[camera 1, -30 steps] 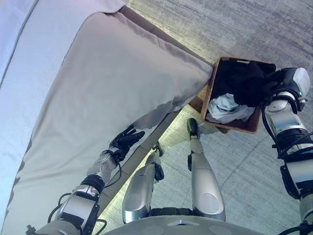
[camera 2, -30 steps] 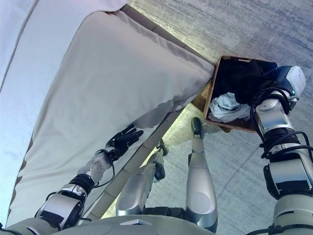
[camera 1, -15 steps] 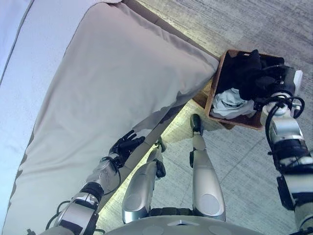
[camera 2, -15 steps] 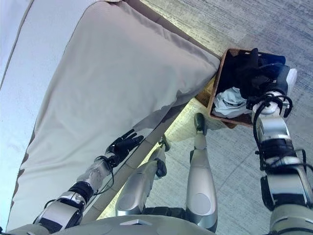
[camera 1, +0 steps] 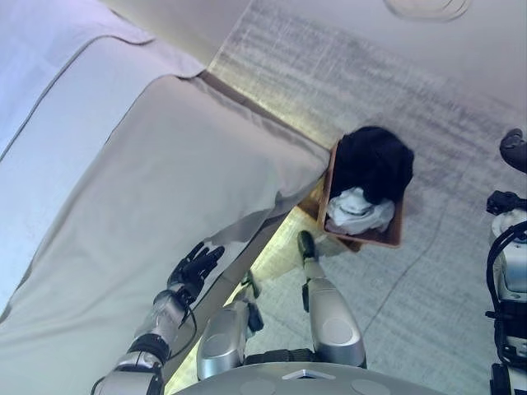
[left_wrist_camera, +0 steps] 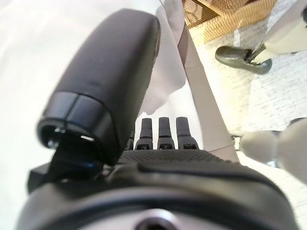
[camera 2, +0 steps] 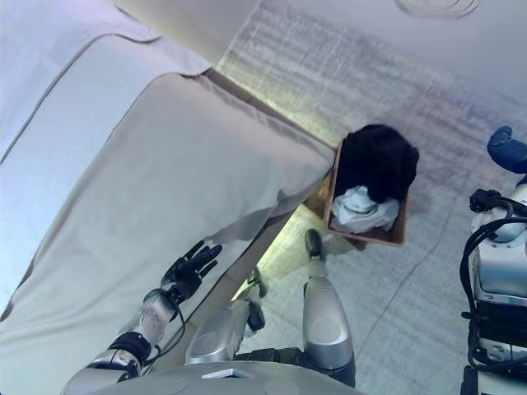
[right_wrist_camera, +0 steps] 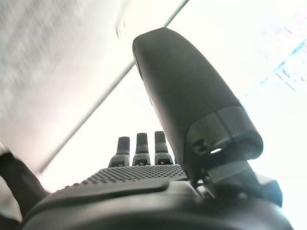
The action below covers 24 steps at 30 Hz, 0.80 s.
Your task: Pick up the clothes from the bed and place them into the basket
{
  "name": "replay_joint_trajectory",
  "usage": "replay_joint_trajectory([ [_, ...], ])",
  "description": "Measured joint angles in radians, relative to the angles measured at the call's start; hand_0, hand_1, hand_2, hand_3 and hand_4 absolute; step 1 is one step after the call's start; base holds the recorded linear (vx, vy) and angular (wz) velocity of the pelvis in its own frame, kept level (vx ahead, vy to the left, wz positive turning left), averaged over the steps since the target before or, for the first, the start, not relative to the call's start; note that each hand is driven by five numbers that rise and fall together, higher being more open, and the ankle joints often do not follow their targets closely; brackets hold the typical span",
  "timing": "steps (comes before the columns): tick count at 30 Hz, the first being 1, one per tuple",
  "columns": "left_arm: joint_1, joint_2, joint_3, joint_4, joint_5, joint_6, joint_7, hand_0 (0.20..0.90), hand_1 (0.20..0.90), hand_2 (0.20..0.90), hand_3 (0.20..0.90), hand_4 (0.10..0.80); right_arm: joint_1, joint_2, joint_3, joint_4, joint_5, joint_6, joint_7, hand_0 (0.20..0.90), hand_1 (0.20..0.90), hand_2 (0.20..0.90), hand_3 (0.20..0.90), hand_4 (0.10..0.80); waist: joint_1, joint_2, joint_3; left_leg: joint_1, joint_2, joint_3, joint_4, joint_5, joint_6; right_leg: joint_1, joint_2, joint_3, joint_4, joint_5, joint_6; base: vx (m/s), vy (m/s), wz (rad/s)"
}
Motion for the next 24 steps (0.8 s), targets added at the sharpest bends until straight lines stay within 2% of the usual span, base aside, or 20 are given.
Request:
replay_joint_trajectory([
  [6,0.109,-0.001,0.017,0.072,0.076,0.023,-0.001,0.9,0.9,0.9,0.9,0.8,0.078,0.001,0.045,0.023,-0.037,0.035,0.126,0.9,0.9,0.9,0.9,0.8,0.028,-0.038,-0.206,0.059,0.004,-0.019,0.0,-0.027,-0.001,0.069,0.004,-0.026,-0.001,-0.035,-0.002,0.106,0.075,0.11],
  [9,0.154,0.0,0.024,0.072,0.077,0.022,0.0,0.9,0.9,0.9,0.9,0.8,0.093,0.017,0.13,0.116,-0.029,-0.006,0.19,0.9,0.9,0.9,0.9,0.8,0.045,-0.05,-0.271,0.075,0.0,-0.023,0.0,-0.034,0.007,0.087,-0.004,-0.029,-0.005,-0.041,0.0,-0.01,0.088,0.06],
  [12,0.172,-0.001,0.022,0.071,0.087,0.022,0.0,0.9,0.9,0.9,0.9,0.8,0.112,0.09,0.229,0.21,0.055,-0.086,0.288,0.9,0.9,0.9,0.9,0.8,0.055,-0.054,-0.291,0.089,-0.007,-0.029,0.0,-0.034,0.01,0.104,-0.011,-0.035,-0.006,-0.042,0.001,-0.006,0.064,0.07],
  [13,0.173,0.001,0.021,0.074,0.1,0.022,0.0,0.9,0.9,0.9,0.9,0.8,0.114,0.132,0.265,0.282,0.11,-0.128,0.333,0.9,0.9,0.9,0.9,0.8,0.061,-0.059,-0.297,0.097,-0.006,-0.031,0.0,-0.035,0.011,0.113,-0.014,-0.038,-0.006,-0.047,0.004,-0.002,0.035,0.11],
  [16,0.169,0.001,-0.001,0.096,0.135,0.018,-0.006,0.9,0.9,0.9,0.9,0.8,0.135,0.269,0.352,0.541,0.218,-0.169,0.459,0.9,0.9,0.9,0.9,0.8,0.083,-0.06,-0.317,0.097,-0.009,-0.043,0.0,-0.038,0.009,0.122,-0.025,-0.061,-0.006,-0.052,0.006,0.0,0.026,0.22],
  [19,0.165,0.017,-0.042,0.137,0.185,0.015,-0.043,0.9,0.9,0.9,0.9,0.8,0.159,0.381,0.451,0.866,0.274,-0.159,0.621,0.9,0.9,0.9,0.9,0.8,0.106,-0.051,-0.325,0.098,-0.013,-0.071,0.0,-0.036,0.012,0.139,-0.037,-0.092,-0.006,-0.054,0.009,0.028,0.004,0.26],
  [22,0.158,0.035,-0.09,0.176,0.239,0.016,-0.087,0.9,0.9,0.9,0.9,0.8,0.166,0.445,0.487,1.109,0.255,-0.16,0.716,0.9,0.9,0.9,0.9,0.8,0.123,-0.041,-0.334,0.099,-0.016,-0.091,0.0,-0.033,0.015,0.153,-0.042,-0.11,-0.006,-0.054,0.009,0.023,0.008,0.19],
  [24,0.163,0.04,-0.103,0.185,0.276,0.014,-0.101,0.9,0.9,0.9,0.9,0.8,0.16,0.457,0.47,1.156,0.259,-0.18,0.728,0.9,0.9,0.9,0.9,0.8,0.128,-0.038,-0.343,0.098,-0.017,-0.094,-0.001,-0.032,0.017,0.154,-0.044,-0.111,-0.006,-0.056,0.009,0.011,0.012,0.07],
])
